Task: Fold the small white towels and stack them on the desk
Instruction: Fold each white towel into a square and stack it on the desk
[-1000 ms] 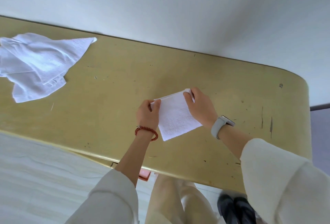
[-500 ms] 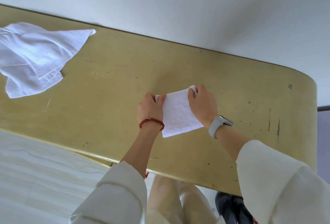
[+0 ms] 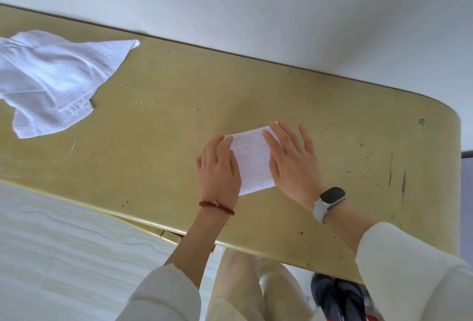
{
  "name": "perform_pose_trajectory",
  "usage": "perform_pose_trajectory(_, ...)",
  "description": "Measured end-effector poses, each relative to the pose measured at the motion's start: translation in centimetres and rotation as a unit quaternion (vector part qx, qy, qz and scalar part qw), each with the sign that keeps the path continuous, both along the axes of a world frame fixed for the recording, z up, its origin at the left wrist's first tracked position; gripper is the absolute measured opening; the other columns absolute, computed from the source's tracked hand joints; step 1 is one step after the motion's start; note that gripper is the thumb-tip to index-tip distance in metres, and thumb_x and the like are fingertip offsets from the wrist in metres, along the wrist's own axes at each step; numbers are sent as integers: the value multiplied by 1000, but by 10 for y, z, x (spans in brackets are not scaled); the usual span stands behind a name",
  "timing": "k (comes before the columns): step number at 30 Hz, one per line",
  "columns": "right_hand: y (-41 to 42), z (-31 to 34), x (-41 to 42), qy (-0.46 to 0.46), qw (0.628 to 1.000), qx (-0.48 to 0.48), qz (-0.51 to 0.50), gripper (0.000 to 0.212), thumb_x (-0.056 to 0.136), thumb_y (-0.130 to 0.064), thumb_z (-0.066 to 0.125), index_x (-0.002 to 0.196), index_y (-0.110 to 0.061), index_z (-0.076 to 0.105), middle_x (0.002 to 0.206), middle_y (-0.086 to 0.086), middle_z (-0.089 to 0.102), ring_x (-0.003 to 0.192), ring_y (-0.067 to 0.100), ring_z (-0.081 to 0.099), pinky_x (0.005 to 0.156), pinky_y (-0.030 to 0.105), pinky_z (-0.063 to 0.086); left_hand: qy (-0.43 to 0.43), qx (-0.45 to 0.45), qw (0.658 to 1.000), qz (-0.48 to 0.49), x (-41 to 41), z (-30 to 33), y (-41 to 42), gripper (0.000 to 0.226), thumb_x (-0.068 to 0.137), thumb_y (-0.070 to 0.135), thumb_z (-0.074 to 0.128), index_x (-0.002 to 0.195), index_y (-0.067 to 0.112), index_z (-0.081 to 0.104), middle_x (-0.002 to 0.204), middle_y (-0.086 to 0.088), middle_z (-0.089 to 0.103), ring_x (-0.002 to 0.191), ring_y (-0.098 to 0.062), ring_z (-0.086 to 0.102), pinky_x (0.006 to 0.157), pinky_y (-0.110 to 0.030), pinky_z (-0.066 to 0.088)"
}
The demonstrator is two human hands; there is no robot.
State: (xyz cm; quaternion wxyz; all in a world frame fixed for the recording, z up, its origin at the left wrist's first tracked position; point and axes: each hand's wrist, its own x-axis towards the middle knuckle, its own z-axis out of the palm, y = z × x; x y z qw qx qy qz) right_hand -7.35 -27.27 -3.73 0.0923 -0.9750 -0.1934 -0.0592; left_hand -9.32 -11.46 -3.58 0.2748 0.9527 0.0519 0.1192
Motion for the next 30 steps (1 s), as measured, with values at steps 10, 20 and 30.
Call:
perform_pose_trajectory(10,-2,-18,-4,139,987,-70,-37,59,92,-35,24,140,-2,28,149,14,29,137,22,18,110,52,20,199,199,953,-109,-9,-20,-2,58,91,39,26,140,8,30,145,-7,39,132,-36,36,103,-61,25)
perform_pose_trajectory(20,-2,23,7,151,949,166,-223,29,93,-22,42,115,-9,55,122,6,55,116,25,47,95,35,33,209,-320,901,207,1,24,5,29,89,11,50,116,7,60,108,-2,62,99,-17,55,91,-31,45)
perform_pose_trajectory(30,12,22,37,380,835,132,-376,25,79,-21,51,59,-16,37,74,6,42,77,25,38,68,33,31,382,-277,850,233,25,32,1,29,81,21,59,53,18,49,59,-2,47,57,-20,42,56,-24,36)
